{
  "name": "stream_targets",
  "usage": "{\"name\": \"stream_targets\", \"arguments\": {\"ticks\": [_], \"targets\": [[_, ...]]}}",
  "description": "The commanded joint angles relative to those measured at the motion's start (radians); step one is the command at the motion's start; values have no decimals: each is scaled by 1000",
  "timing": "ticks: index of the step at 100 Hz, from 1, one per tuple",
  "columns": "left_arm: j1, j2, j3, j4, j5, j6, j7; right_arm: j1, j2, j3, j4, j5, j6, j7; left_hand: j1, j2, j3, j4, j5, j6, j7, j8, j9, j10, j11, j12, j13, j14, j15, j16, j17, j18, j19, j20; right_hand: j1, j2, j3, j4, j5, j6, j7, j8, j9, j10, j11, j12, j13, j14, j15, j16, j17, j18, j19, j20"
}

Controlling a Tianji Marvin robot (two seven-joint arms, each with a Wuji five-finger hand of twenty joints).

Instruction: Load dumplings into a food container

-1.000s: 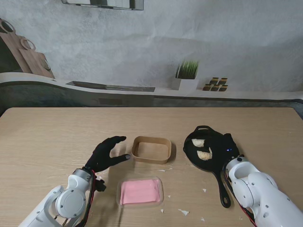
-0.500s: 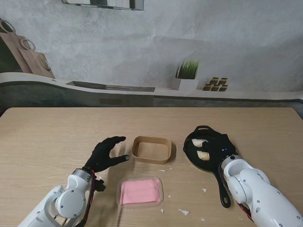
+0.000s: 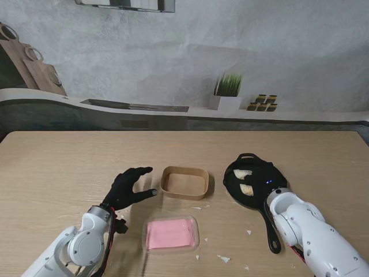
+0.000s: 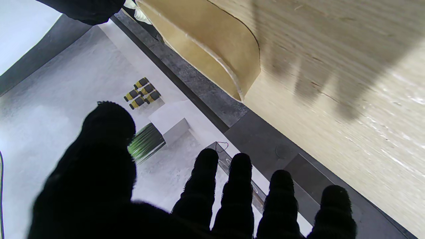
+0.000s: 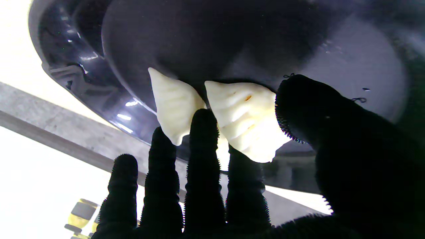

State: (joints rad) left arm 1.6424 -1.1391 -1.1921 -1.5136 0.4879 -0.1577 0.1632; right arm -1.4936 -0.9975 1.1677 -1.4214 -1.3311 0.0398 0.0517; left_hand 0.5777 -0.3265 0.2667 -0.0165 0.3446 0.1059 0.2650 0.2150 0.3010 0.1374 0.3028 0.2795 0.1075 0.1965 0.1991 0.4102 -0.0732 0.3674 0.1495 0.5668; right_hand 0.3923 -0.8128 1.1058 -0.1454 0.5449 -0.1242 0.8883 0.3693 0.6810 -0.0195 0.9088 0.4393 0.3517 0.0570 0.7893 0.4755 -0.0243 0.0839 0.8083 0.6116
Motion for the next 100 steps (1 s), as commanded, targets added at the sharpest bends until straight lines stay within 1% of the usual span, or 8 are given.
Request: {"name": "stream_targets", "arguments": {"ticks": [1, 28, 32, 36, 42, 50, 65, 100], "targets": [[0, -2, 0, 0, 2, -4, -12, -2, -3, -5, 2, -2, -10, 11, 7, -4, 13, 5, 12, -1, 10, 9, 8, 7, 17, 9, -25, -20, -3, 21, -20, -38, -28, 6, 6, -33, 39, -26, 18, -38, 19, 22, 32, -19, 34, 10, 21, -20, 17, 4, -7, 13, -18, 7], [0, -2, -1, 1, 1, -7, -12, 2, -1, -4, -3, -12, -39, -6, 3, 2, 12, 4, 22, 5, 12, 10, 36, 11, 21, 15, -24, -19, -4, 21, -28, -41, -35, 0, 1, -3, 31, -18, 99, -101, 29, 63, 115, -39, 37, 10, 60, -22, 16, 6, -9, 20, -29, -19], [1, -2, -1, 1, 1, -7, -12, 3, -1, -5, -2, -15, -42, -10, 3, 3, 11, 3, 26, 7, 12, 10, 39, 13, 20, 15, -24, -21, -4, 21, -29, -42, -35, 0, 15, -13, 31, -72, 124, -116, 33, 53, 150, -43, 41, 10, 80, -25, 18, 9, 0, 23, -27, -31], [1, -2, -2, 1, 1, -8, -11, 4, -1, -6, -1, -15, -45, -15, 3, 4, 10, 3, 28, 7, 12, 10, 41, 14, 20, 16, -24, -20, -4, 21, -30, -41, -36, -1, 34, -27, 31, -134, 142, -136, 73, 3, 184, -45, 47, 11, 98, -27, 22, 13, 5, 24, -18, -44], [2, -2, -3, 1, 2, -9, -8, 7, -1, -9, 4, -13, -49, -23, 4, 5, 10, 3, 32, 9, 12, 10, 43, 13, 19, 17, -24, -19, -4, 21, -32, -42, -38, -3, 62, -48, 32, -171, 170, -162, 120, -27, 234, -47, 58, 11, 122, -35, 28, 15, 11, 25, -7, -52], [2, -3, -4, 2, 3, -10, -4, 11, 1, -15, 11, -15, -54, -32, 4, 5, 9, 3, 32, 9, 10, 10, 47, 11, 19, 18, -23, -20, -4, 21, -33, -42, -39, -4, 95, -76, 49, -200, 201, -191, 206, -93, 307, -41, 75, -40, 163, -44, 36, 19, 14, 27, 17, -77], [3, -3, -6, 4, 9, -14, 0, 18, 3, -25, 24, -20, -64, -49, 5, 3, 9, 3, 32, 11, 9, 10, 51, 12, 20, 20, -22, -19, -4, 22, -33, -42, -42, -9, 133, -103, 104, -203, 298, -199, 241, -109, 427, -23, 89, -80, 247, -60, 52, 21, 30, 33, 51, -96], [6, -3, -10, 2, 16, -15, 5, 22, 4, -32, 41, -23, -62, -69, 6, 1, 11, 3, 36, 15, 9, 11, 58, 10, 20, 22, -22, -21, -4, 22, -30, -41, -61, -36, 155, -146, 157, -210, 363, -173, 259, -102, 511, 13, 98, -84, 322, -60, 60, 19, 48, 45, 91, -129]]}}
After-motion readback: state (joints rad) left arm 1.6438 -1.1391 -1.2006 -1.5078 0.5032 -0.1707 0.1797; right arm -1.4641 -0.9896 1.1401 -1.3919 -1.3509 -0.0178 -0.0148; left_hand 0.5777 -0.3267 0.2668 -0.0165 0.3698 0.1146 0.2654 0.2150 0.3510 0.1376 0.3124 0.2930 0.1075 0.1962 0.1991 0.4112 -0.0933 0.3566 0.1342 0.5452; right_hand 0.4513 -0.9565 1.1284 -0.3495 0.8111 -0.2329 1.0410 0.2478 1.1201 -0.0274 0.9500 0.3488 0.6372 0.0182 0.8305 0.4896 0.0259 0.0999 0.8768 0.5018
